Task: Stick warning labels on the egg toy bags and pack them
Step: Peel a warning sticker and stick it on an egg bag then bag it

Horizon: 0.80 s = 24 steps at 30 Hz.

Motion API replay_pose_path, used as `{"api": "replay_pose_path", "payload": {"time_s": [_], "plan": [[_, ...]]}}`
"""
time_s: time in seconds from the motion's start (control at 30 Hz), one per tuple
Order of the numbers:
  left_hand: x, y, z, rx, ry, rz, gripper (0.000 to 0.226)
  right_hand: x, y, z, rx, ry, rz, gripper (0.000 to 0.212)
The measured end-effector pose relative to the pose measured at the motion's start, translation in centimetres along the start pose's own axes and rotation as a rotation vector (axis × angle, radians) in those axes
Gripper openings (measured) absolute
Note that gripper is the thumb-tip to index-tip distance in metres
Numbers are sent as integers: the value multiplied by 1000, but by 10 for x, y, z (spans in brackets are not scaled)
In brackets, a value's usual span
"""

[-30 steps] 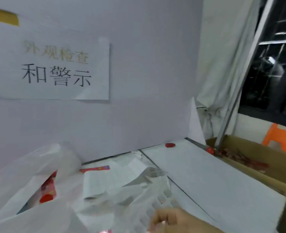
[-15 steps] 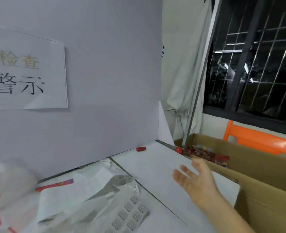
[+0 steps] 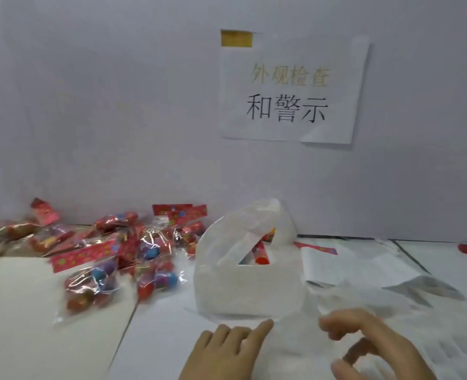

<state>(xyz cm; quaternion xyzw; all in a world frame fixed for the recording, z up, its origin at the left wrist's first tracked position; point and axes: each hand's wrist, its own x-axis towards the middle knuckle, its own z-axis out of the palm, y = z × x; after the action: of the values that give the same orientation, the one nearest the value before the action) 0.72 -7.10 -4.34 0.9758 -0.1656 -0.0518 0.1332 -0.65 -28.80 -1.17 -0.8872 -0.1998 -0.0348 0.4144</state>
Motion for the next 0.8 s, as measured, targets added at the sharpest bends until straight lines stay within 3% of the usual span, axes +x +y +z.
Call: {"api": "replay_pose_path", "payload": {"time_s": [0.07, 0.1, 0.13, 0.17, 0.23, 0.3, 0.4, 0.47, 0.53, 0.6, 0.67, 0.8], "plan": [[-5, -11, 3, 134, 155, 86, 75, 14, 3, 30, -292, -34, -129, 58], [-13, -16, 3, 94, 232, 74, 63, 20, -1, 44, -355, -7, -175, 52], [-18, -22, -2, 56, 357, 69, 50, 27, -2, 56, -375, -6, -210, 29], [-18, -30, -1, 16, 524, 33, 39, 32, -6, 64, -475, -45, -206, 33], [-14, -53, -3, -42, 695, -64, 34, 42, 5, 72, -644, -99, -187, 53], [-10, -77, -9, -60, 612, -352, 52, 43, 14, 70, -786, -226, -4, 59], [-5, -104, -2, -97, 359, -654, 69, 41, 22, 70, -834, -252, 28, 61], [-1, -106, 1, -153, 363, -654, 56, 39, 22, 72, -824, -226, 43, 69], [2, -106, 1, -298, 652, -550, 31, 38, 25, 73, -813, -216, 56, 80], [0, -107, -2, -350, 788, -582, 34, 37, 31, 73, -793, -178, 53, 77], [-3, -108, -7, -259, 711, -676, 30, 38, 31, 71, -768, -143, 67, 78], [-10, -109, -21, -6, 318, -778, 66, 36, 26, 69, -731, -61, 77, 86]]}}
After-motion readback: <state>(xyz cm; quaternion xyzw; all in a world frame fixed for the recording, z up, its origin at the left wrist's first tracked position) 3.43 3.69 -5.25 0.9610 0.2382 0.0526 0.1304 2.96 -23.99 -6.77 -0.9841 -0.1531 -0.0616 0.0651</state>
